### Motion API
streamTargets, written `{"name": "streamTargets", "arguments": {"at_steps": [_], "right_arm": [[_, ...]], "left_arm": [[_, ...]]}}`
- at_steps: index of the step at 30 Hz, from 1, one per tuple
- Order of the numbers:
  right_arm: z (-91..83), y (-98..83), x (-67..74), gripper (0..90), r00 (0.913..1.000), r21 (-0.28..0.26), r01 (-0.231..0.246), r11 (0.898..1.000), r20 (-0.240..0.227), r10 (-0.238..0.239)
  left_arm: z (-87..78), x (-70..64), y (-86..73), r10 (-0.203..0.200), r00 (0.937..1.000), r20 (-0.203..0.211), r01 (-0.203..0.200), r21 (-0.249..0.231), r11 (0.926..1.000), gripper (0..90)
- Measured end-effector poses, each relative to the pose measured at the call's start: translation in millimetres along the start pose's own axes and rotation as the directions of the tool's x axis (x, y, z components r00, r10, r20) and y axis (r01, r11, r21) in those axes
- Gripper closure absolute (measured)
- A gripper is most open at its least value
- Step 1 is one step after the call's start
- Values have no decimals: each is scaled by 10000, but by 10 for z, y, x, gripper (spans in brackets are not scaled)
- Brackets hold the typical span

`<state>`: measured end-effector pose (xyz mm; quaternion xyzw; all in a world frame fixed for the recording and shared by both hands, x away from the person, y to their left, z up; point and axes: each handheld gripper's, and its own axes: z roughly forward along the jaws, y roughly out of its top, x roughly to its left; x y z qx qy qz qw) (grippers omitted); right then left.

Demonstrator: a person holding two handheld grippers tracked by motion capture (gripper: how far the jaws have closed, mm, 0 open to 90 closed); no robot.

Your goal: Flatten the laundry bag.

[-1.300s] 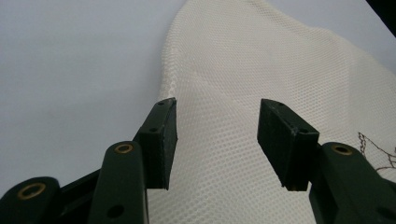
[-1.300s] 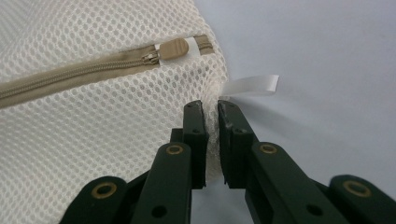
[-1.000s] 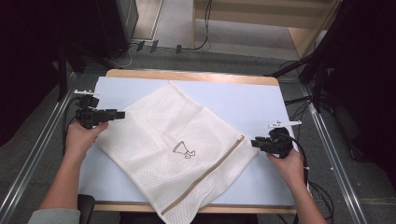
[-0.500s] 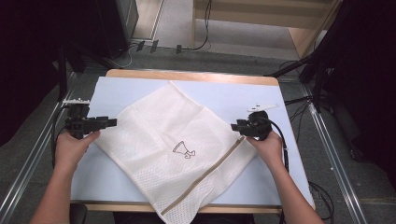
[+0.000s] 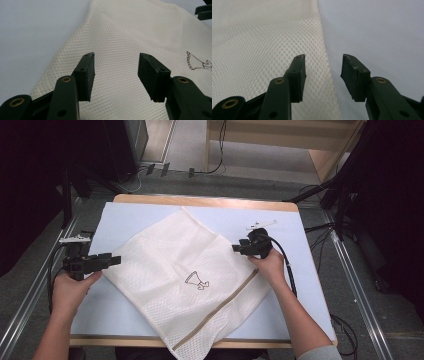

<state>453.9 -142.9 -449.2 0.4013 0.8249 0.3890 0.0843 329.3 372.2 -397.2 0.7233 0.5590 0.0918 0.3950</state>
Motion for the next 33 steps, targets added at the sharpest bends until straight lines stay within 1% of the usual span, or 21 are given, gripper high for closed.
{"name": "streamTargets", "arguments": {"at_steps": [2, 3, 5, 7, 9, 11, 12, 13, 14, 15, 16, 17, 18, 20, 22, 25, 29, 33], "right_arm": [[68, 35, 12, 538, 10000, 74, -55, 10000, -3, 55], [102, 50, 13, 533, 10000, -3, -4, 10000, -5, 4], [163, 63, 22, 517, 9998, -228, -90, 9997, -169, 86], [228, 86, 30, 492, 9996, 125, -120, 9998, -253, 123], [291, 81, 53, 488, 9997, 299, 24, 9996, -238, -17], [366, 62, 85, 494, 9996, 549, 65, 9985, -278, -50], [383, 54, 108, 502, 9997, 591, 182, 9981, -163, -173], [386, 52, 123, 523, 9995, 549, 316, 9980, -88, -312], [384, 56, 137, 603, 9989, 608, 455, 9971, 102, -462], [381, 55, 141, 641, 9985, 613, 534, 9967, 101, -541], [375, 49, 149, 660, 9987, 650, 498, 9966, 65, -503], [372, 46, 160, 714, 9991, 670, 409, 9969, 99, -416], [367, 48, 163, 774, 9992, 719, 393, 9966, 19, -395], [363, 49, 165, 831, 9994, 799, 334, 9962, -156, -322], [355, 55, 164, 853, 9993, 844, 330, 9959, -176, -316], [333, 60, 135, 860, 9998, 795, 150, 9967, -112, -141], [262, 59, 20, 869, 9999, 604, -136, 9981, 104, 130], [197, 32, -100, 877, 9984, 568, -428, 9975, 400, 405]], "left_arm": [[-6, -7, -18, -14, 10000, -11, 14, 11, 10000, 484], [-5, -10, -26, -27, 10000, -17, 27, 10, 10000, 484], [-2, -11, -36, -5, 10000, -27, 5, 79, 10000, 485], [7, -3, -37, -39, 10000, 8, 39, 92, 10000, 484], [19, 5, -36, -57, 10000, 23, 57, 141, 9999, 484], [29, 3, -33, -76, 10000, 51, 76, 125, 9999, 484], [31, 2, -32, -75, 10000, 60, 74, 132, 9999, 483], [34, 2, -31, -43, 10000, 51, 42, 136, 9999, 483], [35, 1, -31, -52, 10000, 51, 52, 149, 9999, 483], [37, 3, -31, -49, 10000, 50, 48, 178, 9998, 483], [40, 6, -31, -59, 10000, 52, 58, 209, 9998, 483], [44, 9, -32, -65, 10000, 40, 64, 231, 9997, 483], [46, 9, -33, -73, 10000, 39, 72, 237, 9997, 483], [47, 8, -33, -60, 10000, 35, 59, 248, 9997, 483], [46, 5, -32, -48, 10000, 47, 47, 240, 9997, 482], [48, 1, -30, -23, 10000, 57, 22, 254, 9997, 482], [65, -14, -29, -8, 10000, 80, 5, 291, 9996, 482], [94, -44, -22, 30, 9999, 136, -34, 346, 9994, 482]]}}
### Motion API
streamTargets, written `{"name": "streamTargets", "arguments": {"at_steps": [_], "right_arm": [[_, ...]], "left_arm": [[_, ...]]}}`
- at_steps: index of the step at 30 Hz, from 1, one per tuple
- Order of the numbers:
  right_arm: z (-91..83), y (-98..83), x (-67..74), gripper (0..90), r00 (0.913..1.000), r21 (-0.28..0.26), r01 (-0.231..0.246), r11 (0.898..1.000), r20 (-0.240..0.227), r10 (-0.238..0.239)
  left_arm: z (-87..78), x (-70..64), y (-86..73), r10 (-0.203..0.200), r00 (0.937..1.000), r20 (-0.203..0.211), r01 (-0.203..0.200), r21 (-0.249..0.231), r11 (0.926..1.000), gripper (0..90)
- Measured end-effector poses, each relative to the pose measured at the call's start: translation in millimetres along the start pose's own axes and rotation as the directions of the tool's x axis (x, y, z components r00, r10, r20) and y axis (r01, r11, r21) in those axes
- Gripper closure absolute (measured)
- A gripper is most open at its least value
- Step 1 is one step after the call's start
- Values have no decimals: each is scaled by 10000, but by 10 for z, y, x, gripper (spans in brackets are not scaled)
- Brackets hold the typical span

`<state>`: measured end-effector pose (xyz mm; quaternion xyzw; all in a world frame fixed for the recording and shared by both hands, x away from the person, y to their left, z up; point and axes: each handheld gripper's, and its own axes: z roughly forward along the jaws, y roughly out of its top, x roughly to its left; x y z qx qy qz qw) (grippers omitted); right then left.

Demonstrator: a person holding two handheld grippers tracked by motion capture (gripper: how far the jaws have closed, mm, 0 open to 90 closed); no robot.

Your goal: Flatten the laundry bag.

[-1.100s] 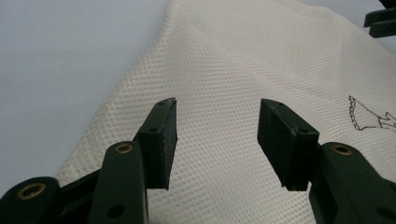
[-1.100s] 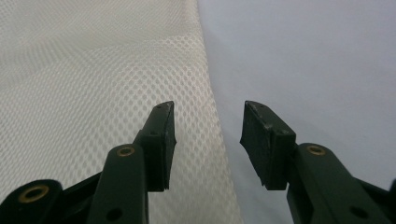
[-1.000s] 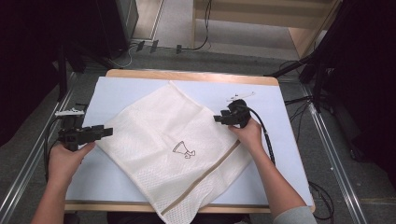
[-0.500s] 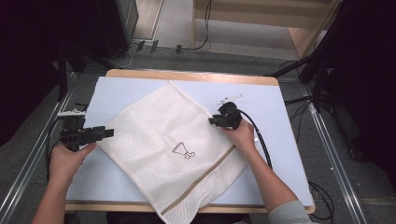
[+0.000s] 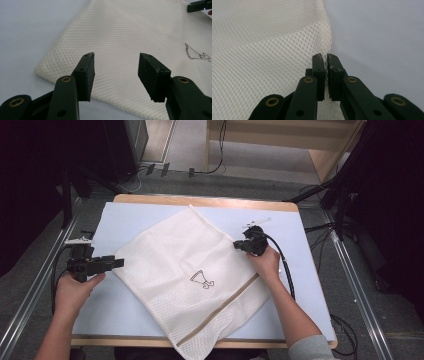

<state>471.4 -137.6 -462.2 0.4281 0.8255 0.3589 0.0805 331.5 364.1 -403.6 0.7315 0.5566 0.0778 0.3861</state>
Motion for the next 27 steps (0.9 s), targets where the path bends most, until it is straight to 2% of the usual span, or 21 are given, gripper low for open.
{"name": "streamTargets", "arguments": {"at_steps": [4, 7, 13, 15, 17, 19, 21, 23, 27], "right_arm": [[-90, -39, -165, 877, 9980, -159, -513, 9986, 357, 519], [-182, -96, -333, 877, 9927, -372, -987, 9944, 658, 1010], [-322, -237, -621, 874, 9753, -636, -1767, 9822, 1227, 1834], [-332, -273, -660, 865, 9705, -589, -1861, 9808, 1448, 1928], [-324, -277, -653, 855, 9701, -586, -1905, 9799, 1416, 1971], [-313, -278, -633, 816, 9714, -531, -1824, 9818, 1448, 1883], [-328, -286, -628, 744, 9727, -707, -1810, 9809, 1344, 1892], [-366, -289, -628, 711, 9722, -879, -1894, 9780, 1231, 1993], [-438, -308, -595, 666, 9757, -1154, -1689, 9789, 1210, 1826]], "left_arm": [[41, -34, 7, -61, 9998, 173, 60, 19, 10000, 486], [109, -98, 16, 59, 9999, 139, -62, 255, 9997, 487], [262, -272, 26, 327, 9987, 380, -347, 527, 9980, 487], [337, -360, 21, 497, 9974, 525, -529, 622, 9967, 487], [417, -445, 12, 676, 9959, 601, -716, 664, 9952, 490], [493, -520, 10, 802, 9941, 737, -858, 772, 9933, 501], [558, -582, 8, 890, 9938, 665, -944, 820, 9921, 507], [616, -604, 9, 919, 9943, 532, -963, 871, 9915, 515], [719, -573, -2, 664, 9974, 282, -691, 1077, 9918, 521]]}}
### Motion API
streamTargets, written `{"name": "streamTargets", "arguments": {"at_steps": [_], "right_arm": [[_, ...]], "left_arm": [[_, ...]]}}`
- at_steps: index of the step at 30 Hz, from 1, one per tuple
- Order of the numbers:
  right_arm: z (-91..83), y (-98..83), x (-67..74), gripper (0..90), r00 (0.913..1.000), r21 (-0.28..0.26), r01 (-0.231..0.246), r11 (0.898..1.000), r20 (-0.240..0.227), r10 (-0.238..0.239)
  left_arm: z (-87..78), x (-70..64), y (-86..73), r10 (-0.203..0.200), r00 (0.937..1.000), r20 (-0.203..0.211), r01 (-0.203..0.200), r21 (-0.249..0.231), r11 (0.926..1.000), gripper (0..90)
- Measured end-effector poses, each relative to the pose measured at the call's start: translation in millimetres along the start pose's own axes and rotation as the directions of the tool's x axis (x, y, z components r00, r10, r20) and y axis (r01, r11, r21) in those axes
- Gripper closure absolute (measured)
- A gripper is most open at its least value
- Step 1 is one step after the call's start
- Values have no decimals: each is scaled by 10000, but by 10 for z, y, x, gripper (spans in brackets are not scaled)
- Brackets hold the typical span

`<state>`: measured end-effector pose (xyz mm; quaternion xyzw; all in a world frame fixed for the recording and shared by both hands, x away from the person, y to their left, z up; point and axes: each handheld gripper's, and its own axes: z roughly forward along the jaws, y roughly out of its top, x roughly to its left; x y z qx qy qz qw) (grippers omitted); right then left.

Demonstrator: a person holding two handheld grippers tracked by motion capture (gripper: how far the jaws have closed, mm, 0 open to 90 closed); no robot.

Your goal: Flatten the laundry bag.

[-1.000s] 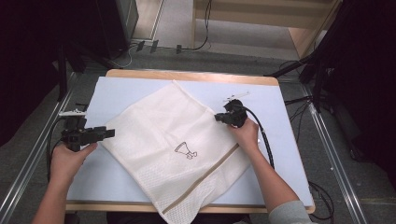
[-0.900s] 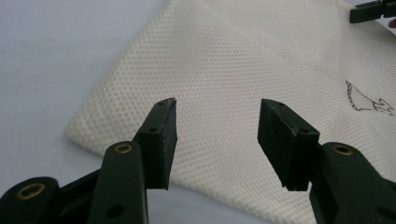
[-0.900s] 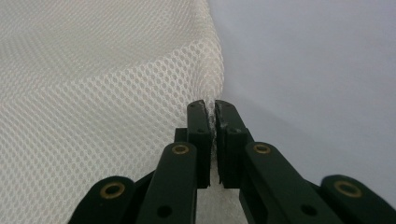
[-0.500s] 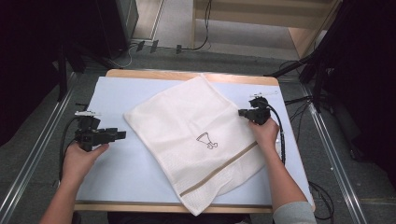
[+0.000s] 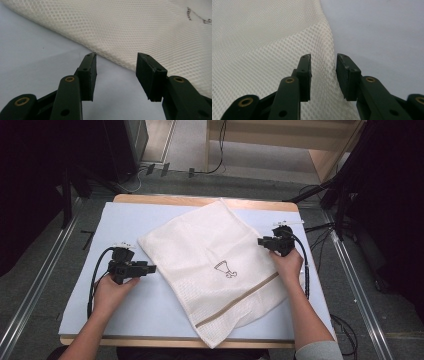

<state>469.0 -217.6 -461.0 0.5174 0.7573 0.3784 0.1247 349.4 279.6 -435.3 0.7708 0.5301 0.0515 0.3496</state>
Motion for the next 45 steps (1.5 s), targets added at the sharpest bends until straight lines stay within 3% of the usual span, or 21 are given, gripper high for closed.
{"name": "streamTargets", "arguments": {"at_steps": [3, 8, 12, 15, 17, 20, 24, 31, 36, 38, 45], "right_arm": [[-40, -20, 33, 656, 9999, -21, 101, 9999, -32, -101], [-112, -43, 46, 634, 9996, -143, 294, 9995, -1, -294], [-159, -69, 21, 628, 9997, -148, 233, 9996, -20, -233], [-187, -89, 9, 627, 9998, -110, 207, 9997, -44, -208], [-198, -101, 10, 627, 9997, -102, 227, 9997, -49, -227], [-221, -120, 22, 626, 9995, -61, 316, 9995, -80, -316], [-267, -141, 29, 626, 9994, -138, 339, 9993, -117, -340], [-387, -212, 41, 622, 9989, -130, 345, 9993, -314, -349], [-494, -277, 125, 622, 9971, -81, 556, 9984, -518, -559], [-532, -316, 163, 623, 9963, -42, 652, 9979, -559, -654], [-600, -468, 262, 622, 9927, 199, 944, 9953, -776, -926]], "left_arm": [[71, 35, 5, -329, 9994, 99, 328, 73, 9994, 522], [226, -20, 34, -303, 9989, -351, 308, 159, 9994, 520], [321, -108, 70, -492, 9969, -611, 481, -188, 9987, 519], [384, -206, 98, -153, 9935, -1127, 135, -165, 9998, 559], [408, -246, 116, 121, 9882, -1530, -131, -55, 9999, 641], [423, -190, 136, -257, 9936, -1101, 247, -109, 9996, 789], [429, -106, 190, -752, 9962, -439, 755, 51, 9971, 870], [355, 16, 336, -602, 9979, -258, 606, 163, 9980, 886], [291, 197, 442, -853, 9960, -276, 851, -59, 9964, 886], [279, 278, 485, -951, 9954, -105, 950, -120, 9954, 886], [272, 518, 656, -895, 9960, -72, 893, -271, 9956, 885]]}}
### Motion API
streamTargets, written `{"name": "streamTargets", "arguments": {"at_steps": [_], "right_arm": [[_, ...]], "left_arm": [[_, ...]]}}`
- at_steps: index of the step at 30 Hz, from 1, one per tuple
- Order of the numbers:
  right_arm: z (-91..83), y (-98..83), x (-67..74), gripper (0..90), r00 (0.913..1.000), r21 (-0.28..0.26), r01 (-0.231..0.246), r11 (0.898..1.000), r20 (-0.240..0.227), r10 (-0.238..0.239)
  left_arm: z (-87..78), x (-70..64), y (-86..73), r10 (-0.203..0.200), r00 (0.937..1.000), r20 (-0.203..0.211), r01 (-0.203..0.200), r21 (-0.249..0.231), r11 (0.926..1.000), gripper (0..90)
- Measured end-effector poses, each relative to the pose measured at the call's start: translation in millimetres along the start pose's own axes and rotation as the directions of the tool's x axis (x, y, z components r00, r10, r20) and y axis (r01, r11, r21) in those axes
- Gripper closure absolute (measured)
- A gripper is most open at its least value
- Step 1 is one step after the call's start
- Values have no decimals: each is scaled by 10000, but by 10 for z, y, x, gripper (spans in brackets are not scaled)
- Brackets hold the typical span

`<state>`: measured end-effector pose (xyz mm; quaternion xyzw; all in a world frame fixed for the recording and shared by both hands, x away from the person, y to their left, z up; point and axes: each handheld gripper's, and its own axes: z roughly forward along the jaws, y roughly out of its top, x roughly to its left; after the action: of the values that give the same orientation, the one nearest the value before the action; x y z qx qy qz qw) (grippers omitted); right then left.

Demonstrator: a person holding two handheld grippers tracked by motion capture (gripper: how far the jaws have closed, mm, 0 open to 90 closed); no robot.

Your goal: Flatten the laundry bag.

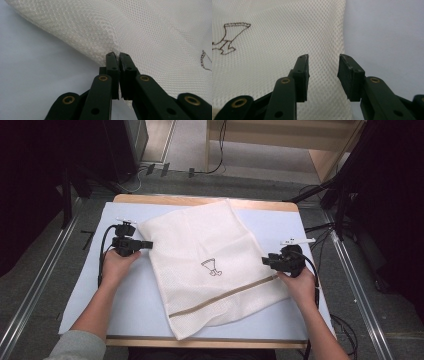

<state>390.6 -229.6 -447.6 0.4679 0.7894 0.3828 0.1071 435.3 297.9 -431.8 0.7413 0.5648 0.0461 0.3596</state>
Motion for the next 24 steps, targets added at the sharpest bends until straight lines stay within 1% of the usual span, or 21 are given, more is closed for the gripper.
{"name": "streamTargets", "arguments": {"at_steps": [1, 2, 3, 4, 5, 6, 7, 8, 10, 12, 15, 16, 17, 18, 20, 24], "right_arm": [[-5, -11, 14, 622, 10000, 51, 19, 10000, -40, -19], [-6, -19, 26, 622, 9999, 51, 95, 9999, -64, -95], [-11, -23, 43, 621, 9999, 76, 48, 10000, -98, -48], [-11, -26, 53, 621, 9998, 70, 125, 9999, -148, -124], [-11, -27, 73, 620, 9999, 71, 71, 9999, -151, -70], [-6, -30, 77, 620, 9997, 72, 178, 9998, -166, -177], [-2, -32, 88, 619, 9997, 112, 141, 9998, -185, -139], [7, -37, 87, 618, 9996, 136, 198, 9997, -198, -196], [28, -47, 87, 618, 9997, 209, 149, 9997, -198, -144], [46, -49, 81, 618, 9997, 273, 203, 9994, -168, -199], [59, -45, 68, 614, 9998, 298, 159, 9994, -142, -154], [62, -46, 61, 612, 9998, 286, 152, 9995, -140, -148], [61, -47, 57, 611, 9999, 297, 96, 9995, -110, -93], [63, -46, 44, 610, 9998, 237, 179, 9996, -84, -177], [58, -41, 28, 609, 9999, 206, 109, 9997, -33, -109], [64, -20, -15, 609, 10000, 156, 0, 9999, 31, -1]], "left_arm": [[-1, 26, 24, 14, 10000, -22, -14, 11, 10000, 885], [-1, 41, 40, 131, 9998, -167, -132, -82, 9999, 884], [-2, 61, 55, 251, 9992, -323, -255, -118, 9996, 884], [4, 87, 68, 186, 9992, -357, -191, -151, 9997, 884], [14, 114, 77, 70, 9994, -325, -74, -148, 9999, 884], [23, 139, 76, 7, 9996, -269, -12, -190, 9998, 881], [31, 162, 74, -47, 9997, -237, 43, -166, 9999, 878], [33, 177, 70, -172, 9997, -166, 170, -139, 9998, 872], [19, 186, 66, -278, 9996, -83, 276, -213, 9994, 833], [-24, 182, 66, -265, 9996, -76, 262, -332, 9991, 780], [-94, 152, 61, -342, 9994, 68, 344, -404, 9986, 682], [-115, 134, 52, -290, 9996, 55, 291, -341, 9990, 650], [-136, 110, 28, -223, 9998, 11, 223, -414, 9989, 629], [-158, 85, 3, -180, 9998, 26, 181, -428, 9989, 623], [-198, 34, -40, -147, 9999, 5, 147, -391, 9991, 613], [-274, -85, -111, -20, 9999, 158, 30, -611, 9981, 593]]}}
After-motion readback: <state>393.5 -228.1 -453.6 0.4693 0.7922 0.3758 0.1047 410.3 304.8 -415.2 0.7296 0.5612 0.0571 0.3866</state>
